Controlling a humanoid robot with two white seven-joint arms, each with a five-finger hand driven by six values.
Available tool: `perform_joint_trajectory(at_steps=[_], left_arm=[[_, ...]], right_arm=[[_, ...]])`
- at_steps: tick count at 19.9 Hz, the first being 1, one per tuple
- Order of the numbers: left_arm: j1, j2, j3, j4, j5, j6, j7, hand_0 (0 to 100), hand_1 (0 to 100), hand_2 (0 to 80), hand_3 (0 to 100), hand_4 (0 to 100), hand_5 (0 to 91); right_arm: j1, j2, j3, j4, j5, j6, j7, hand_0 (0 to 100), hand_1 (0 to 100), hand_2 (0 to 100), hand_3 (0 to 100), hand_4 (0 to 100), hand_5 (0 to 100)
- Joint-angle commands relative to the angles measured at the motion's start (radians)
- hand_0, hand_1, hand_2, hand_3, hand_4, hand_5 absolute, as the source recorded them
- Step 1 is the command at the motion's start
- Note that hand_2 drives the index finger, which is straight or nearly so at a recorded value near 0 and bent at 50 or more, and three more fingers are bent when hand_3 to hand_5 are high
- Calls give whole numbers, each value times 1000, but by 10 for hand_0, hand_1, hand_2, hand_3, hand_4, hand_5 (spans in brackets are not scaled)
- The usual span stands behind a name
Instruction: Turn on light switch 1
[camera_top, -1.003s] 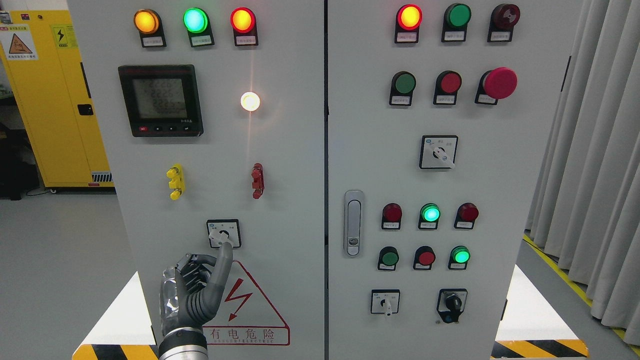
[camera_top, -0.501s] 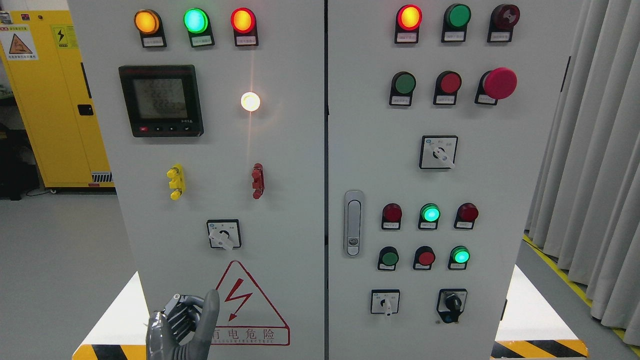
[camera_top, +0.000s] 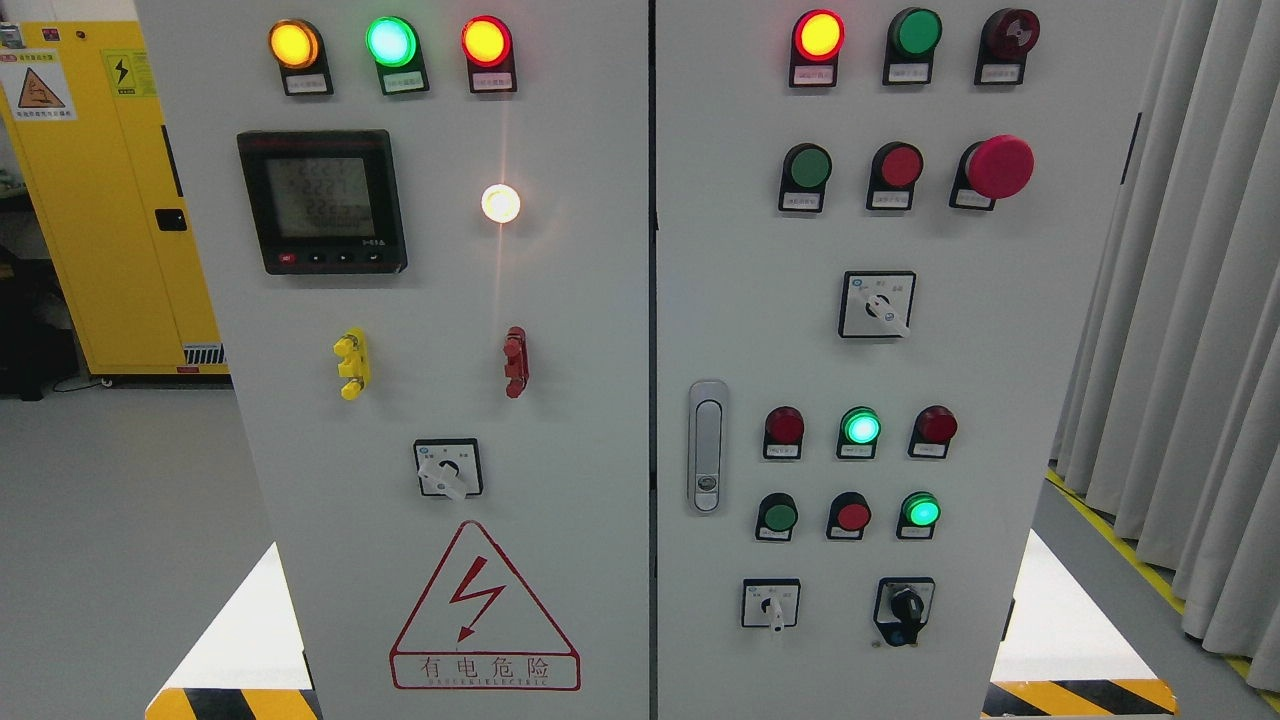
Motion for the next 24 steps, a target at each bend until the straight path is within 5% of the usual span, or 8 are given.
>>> perform_joint_trajectory(at_steps=[1,7,12,13,16,24], left_arm=[[83,43,145,280,67,-60,-42,23,334,642,978,945,824],[140,66,121,623,66,-189,-68,31,326,545,896,875,706],[144,70,118,922,64,-258,-221,140,349,380,620,632,350],[144,70,116,971,63,-268,-234,150,350,347,555,564,223],[144,69,112,1093,58,-271,-246,178,352,285,451,447,30],[94,53,46,1423,50,-255,-264,248,349,0,28,88,0]], right_arm=[[0,0,0,0,0,-1,1,0,500,40,0,0,0],[0,0,0,0,0,-1,1,0,500,40,0,0,0],[0,0,0,0,0,-1,1,0,500,40,0,0,0],[0,0,0,0,0,-1,1,0,500,40,0,0,0],[0,0,0,0,0,-1,1,0,500,40,0,0,0],[0,0,0,0,0,-1,1,0,500,40,0,0,0]])
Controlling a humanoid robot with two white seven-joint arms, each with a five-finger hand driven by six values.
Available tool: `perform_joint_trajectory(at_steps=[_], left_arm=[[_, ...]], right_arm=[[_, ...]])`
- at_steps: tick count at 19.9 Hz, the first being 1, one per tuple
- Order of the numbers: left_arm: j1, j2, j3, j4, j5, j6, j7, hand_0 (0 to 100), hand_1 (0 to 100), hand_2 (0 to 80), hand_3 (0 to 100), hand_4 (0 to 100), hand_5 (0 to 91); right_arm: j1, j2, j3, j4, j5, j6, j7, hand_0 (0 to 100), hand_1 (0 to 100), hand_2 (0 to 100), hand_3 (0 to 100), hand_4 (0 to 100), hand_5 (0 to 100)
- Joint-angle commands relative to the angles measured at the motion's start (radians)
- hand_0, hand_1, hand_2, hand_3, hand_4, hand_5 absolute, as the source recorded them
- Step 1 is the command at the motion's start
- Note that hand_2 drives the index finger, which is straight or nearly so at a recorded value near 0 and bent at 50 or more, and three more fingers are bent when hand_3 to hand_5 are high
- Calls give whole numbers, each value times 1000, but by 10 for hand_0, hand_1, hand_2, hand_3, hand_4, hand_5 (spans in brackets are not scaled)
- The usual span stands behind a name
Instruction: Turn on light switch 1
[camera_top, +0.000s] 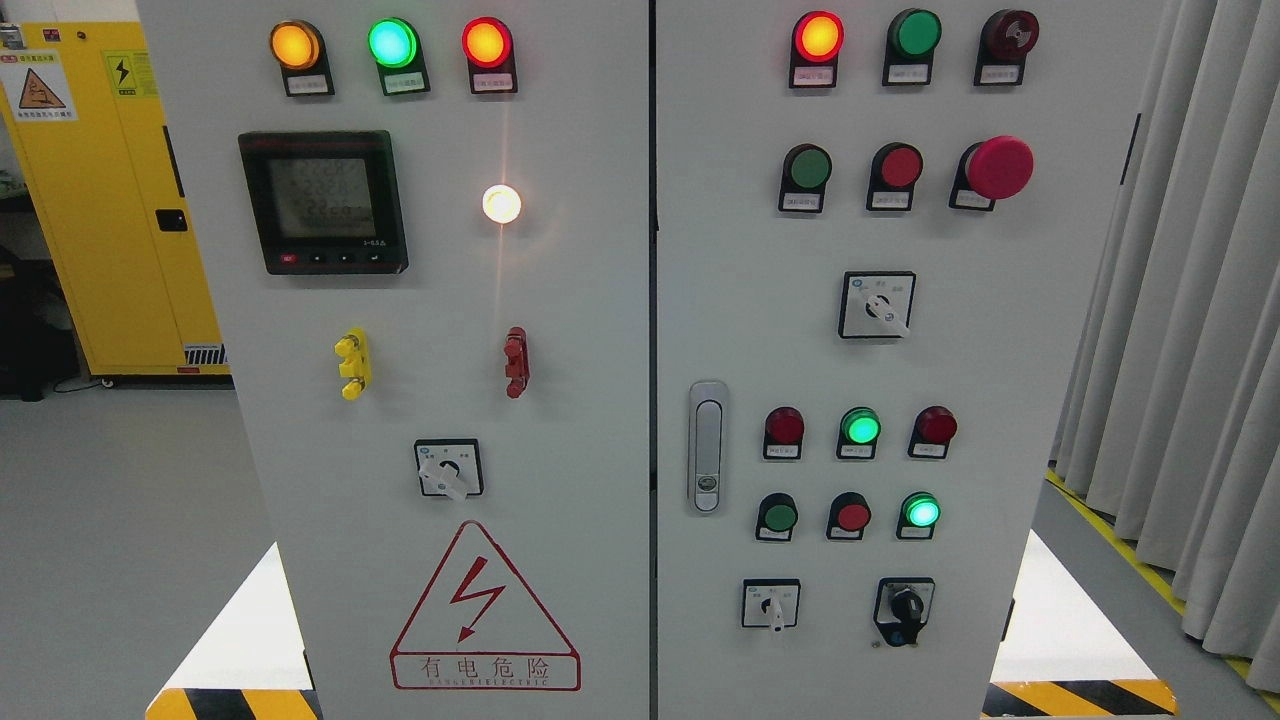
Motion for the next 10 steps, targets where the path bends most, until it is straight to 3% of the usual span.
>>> perform_joint_trajectory(at_steps=[1,2,7,10], left_arm=[[-45,-18,-48,517,-4,17,-3,254,348,0,9,69,0],[-65,-18,-79,566,-4,27,-3,263,338,0,0,0,0],[-97,-16,-186,656,-3,195,-29,288,309,0,0,0,0],[-99,-18,-193,677,-1,215,-54,302,273,0,0,0,0]], right_arm=[[0,0,0,0,0,-1,1,0,500,40,0,0,0],[0,0,0,0,0,-1,1,0,500,40,0,0,0],[0,0,0,0,0,-1,1,0,500,40,0,0,0],[0,0,0,0,0,-1,1,0,500,40,0,0,0]])
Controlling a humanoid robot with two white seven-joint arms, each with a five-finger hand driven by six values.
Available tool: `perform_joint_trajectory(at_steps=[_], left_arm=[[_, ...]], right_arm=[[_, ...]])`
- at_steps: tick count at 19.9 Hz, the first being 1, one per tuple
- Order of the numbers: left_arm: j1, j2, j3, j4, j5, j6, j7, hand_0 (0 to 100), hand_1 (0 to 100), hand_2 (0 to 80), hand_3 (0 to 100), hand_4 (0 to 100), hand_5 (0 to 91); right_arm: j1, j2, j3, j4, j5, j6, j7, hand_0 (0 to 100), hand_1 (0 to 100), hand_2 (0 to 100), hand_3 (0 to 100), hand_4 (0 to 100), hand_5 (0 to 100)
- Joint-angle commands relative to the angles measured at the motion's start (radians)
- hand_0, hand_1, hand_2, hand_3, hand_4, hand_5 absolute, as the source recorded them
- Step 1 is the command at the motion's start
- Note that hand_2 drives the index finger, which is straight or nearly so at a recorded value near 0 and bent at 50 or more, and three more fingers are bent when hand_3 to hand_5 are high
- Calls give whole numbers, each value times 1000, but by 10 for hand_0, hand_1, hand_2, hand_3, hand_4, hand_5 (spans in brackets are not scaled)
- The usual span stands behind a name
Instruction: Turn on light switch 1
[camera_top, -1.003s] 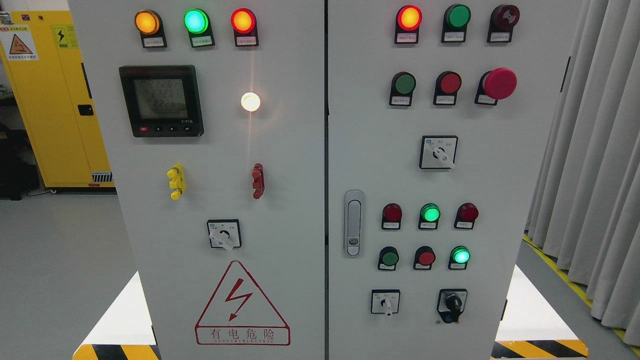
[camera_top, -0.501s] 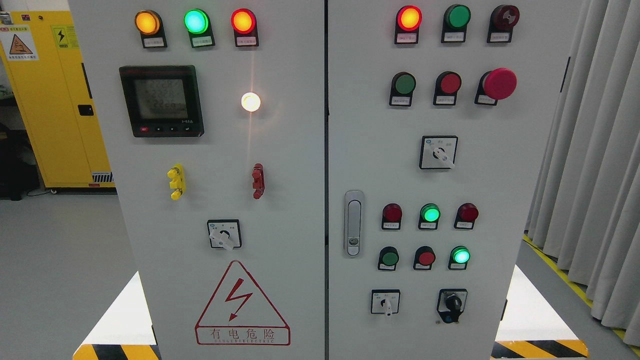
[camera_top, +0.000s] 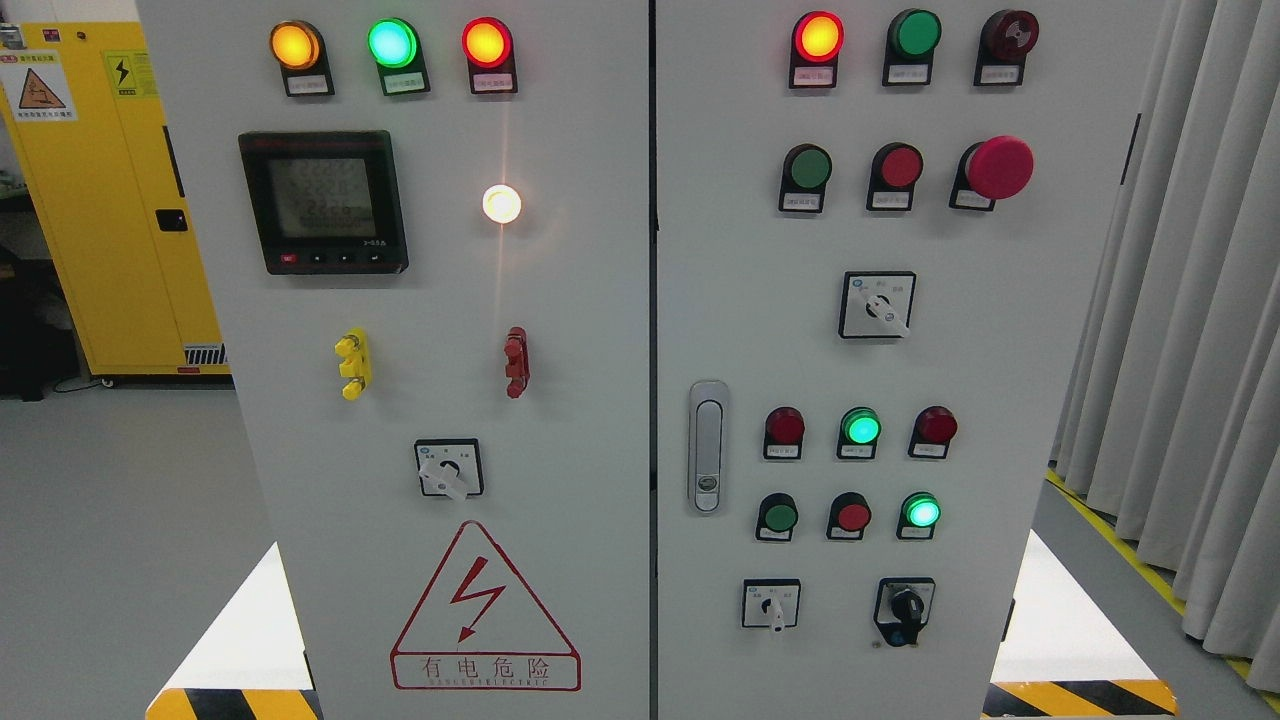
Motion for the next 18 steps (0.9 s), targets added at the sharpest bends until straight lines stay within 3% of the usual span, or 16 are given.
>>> perform_joint_trajectory(at_steps=[1,7,18], left_arm=[[-24,-23,-105,301,0,48,-29,304,265,0,0,0,0],[-53,-22,-134,340,-1,89,-32,323,164,0,0,0,0],[-108,-23,-154,394,-3,91,-28,304,135,0,0,0,0]], right_arm=[[0,0,0,0,0,-1,-1,0,500,40,0,0,0],[0,0,0,0,0,-1,-1,0,500,40,0,0,0],[0,0,0,0,0,-1,1,0,500,40,0,0,0]])
